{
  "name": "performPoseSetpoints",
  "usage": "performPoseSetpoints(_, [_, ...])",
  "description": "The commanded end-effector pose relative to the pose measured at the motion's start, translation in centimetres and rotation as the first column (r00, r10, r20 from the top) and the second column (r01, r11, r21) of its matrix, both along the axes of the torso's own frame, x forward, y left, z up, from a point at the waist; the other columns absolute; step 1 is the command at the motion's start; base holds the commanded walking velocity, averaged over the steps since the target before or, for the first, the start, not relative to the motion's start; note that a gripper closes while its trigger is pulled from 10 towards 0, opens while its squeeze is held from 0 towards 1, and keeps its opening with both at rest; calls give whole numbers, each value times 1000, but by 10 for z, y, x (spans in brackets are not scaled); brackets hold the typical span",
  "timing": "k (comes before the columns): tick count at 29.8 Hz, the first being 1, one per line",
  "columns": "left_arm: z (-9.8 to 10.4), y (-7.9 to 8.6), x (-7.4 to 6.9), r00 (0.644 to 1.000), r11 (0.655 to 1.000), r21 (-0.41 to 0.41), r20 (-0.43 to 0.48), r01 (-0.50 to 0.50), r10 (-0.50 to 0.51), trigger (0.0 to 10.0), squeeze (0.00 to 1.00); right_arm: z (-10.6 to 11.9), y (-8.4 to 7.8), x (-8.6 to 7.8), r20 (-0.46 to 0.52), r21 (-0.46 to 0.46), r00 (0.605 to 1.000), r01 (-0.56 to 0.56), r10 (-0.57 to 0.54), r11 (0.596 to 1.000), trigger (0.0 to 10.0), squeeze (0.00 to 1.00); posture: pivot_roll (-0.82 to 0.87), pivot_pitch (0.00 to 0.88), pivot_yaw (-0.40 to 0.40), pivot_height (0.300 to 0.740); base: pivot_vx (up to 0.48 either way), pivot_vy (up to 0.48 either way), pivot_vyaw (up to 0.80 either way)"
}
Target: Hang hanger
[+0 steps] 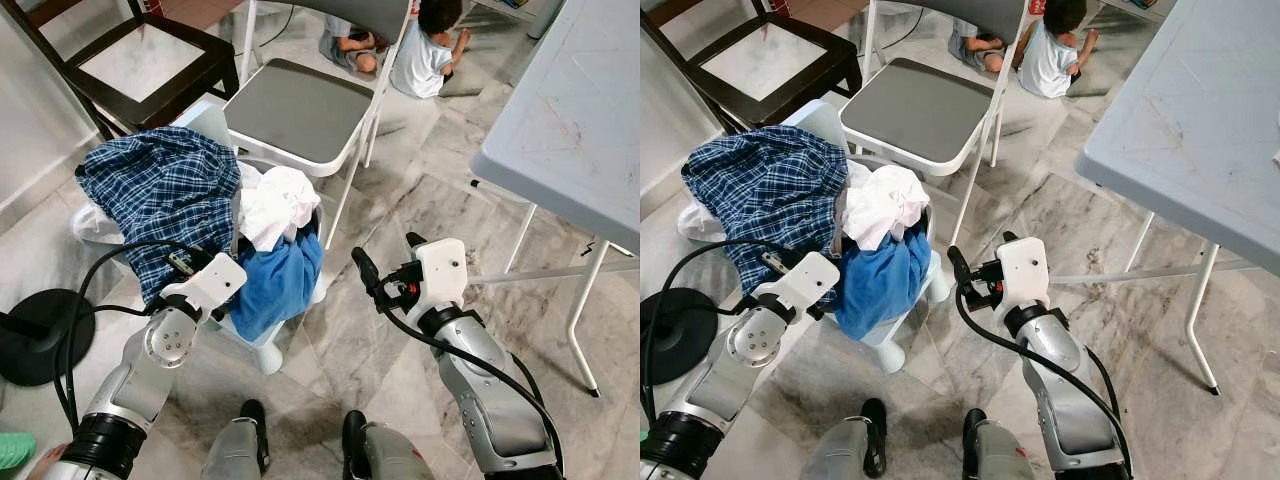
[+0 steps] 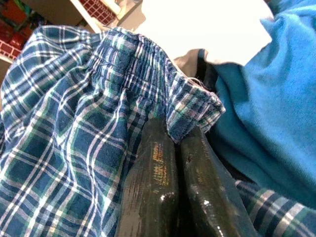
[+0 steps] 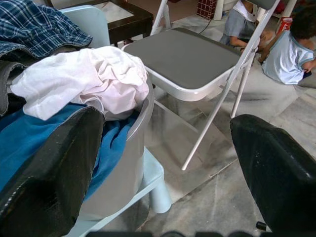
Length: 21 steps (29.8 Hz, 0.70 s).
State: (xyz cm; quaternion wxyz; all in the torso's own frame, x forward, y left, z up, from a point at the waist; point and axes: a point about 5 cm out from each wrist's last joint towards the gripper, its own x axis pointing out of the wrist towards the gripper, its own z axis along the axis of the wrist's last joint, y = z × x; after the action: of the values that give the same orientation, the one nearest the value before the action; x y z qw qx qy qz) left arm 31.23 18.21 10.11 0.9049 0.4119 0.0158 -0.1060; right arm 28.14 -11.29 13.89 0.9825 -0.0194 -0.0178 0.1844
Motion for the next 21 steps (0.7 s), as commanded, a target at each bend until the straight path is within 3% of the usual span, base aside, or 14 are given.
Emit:
performPoseSetpoints(1, [-5, 1, -2, 1000, 999, 35, -11, 21, -21, 0, 0, -3, -1, -2, -6, -3, 1000, 5, -5, 1000, 10000, 0, 25, 292, -8, 740, 0, 0, 0])
performPoseSetpoints(7, [7, -1, 0, 994, 995, 88, 96, 44, -52, 0, 0, -4, 0, -2, -6, -2, 1000, 8, -8, 1000, 10000, 0, 26, 292, -4, 740, 0, 0, 0])
performPoseSetpoints(9, [22, -5, 0, 971, 993, 110, 226, 51, -75, 0, 0, -5, 0, -2, -6, -2, 1000, 9, -9, 1000, 10000, 0, 27, 291, -2, 740, 0, 0, 0])
performPoseSetpoints(10, [22, -5, 0, 971, 993, 110, 226, 51, -75, 0, 0, -5, 0, -2, -6, -2, 1000, 9, -9, 1000, 10000, 0, 27, 291, -2, 740, 0, 0, 0])
performPoseSetpoints(12, [45, -15, -2, 916, 992, 107, 385, 73, -109, 0, 0, -5, 0, -2, -7, -2, 1000, 11, -11, 1000, 10000, 0, 30, 290, -1, 740, 0, 0, 0])
performPoseSetpoints(14, [49, -18, -3, 904, 993, 87, 412, 85, -114, 0, 0, -5, 0, -1, -7, -2, 1000, 12, -12, 1000, 10000, 0, 30, 289, 0, 740, 0, 0, 0])
performPoseSetpoints(17, [45, -21, -3, 916, 996, 29, 390, 85, -90, 0, 0, -5, 0, -1, -5, -2, 1000, 12, -12, 1000, 10000, 0, 31, 287, 2, 740, 0, 0, 0])
performPoseSetpoints(18, [34, -22, -3, 941, 997, -6, 330, 80, -74, 0, 0, -5, 0, 0, -3, -2, 1000, 12, -12, 1000, 10000, 0, 31, 286, 2, 740, 0, 0, 0])
performPoseSetpoints(19, [24, -23, -4, 958, 996, -43, 281, 77, -61, 2784, 0, -5, 0, 0, -2, -2, 1000, 12, -12, 1000, 10000, 0, 31, 286, 2, 740, 0, 0, 0])
performPoseSetpoints(20, [24, -23, -4, 958, 996, -43, 281, 77, -61, 2784, 0, -5, 0, 0, -2, -2, 1000, 12, -12, 1000, 10000, 0, 31, 286, 2, 740, 0, 0, 0])
performPoseSetpoints(21, [16, -25, -6, 967, 995, -49, 245, 88, -74, 4706, 0, -5, 0, 0, -1, -3, 1000, 13, -13, 1000, 10000, 0, 30, 285, 2, 740, 0, 0, 0])
